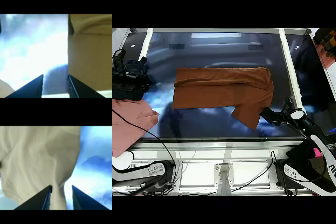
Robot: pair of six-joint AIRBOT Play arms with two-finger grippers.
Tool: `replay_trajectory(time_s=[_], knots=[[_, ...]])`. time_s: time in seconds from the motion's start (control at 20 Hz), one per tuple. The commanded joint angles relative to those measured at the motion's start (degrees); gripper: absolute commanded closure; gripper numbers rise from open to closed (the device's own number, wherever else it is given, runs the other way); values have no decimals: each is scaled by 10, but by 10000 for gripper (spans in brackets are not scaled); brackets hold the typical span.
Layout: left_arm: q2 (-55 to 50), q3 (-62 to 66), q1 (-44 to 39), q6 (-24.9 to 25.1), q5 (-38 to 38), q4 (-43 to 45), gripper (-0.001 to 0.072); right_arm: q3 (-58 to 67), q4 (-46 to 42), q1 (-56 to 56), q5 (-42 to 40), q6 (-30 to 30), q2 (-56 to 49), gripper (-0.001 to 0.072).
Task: Fold the clothes and pants, and hang the long-sleeved shirts on hangers.
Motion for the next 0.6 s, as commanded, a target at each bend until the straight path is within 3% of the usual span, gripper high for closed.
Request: replay_trajectory(time_s=[0.0, 0.35, 0.4, 0.45, 0.55], knots=[[0, 0, 1, 0, 8, 0, 344, -2, 26, 1, -44, 5, 2, 409], [0, 0, 1, 0, 12, 0, 345, -2, 38, 1, -34, 5, -9, 409], [0, 0, 1, 0, 12, 0, 345, -2, 41, 1, -25, 5, -10, 435], [0, 0, 1, 0, 12, 0, 345, -2, 41, 3, -19, 4, -11, 524], [0, 0, 1, 0, 12, 0, 345, -2, 40, 20, -26, 5, -11, 535]])
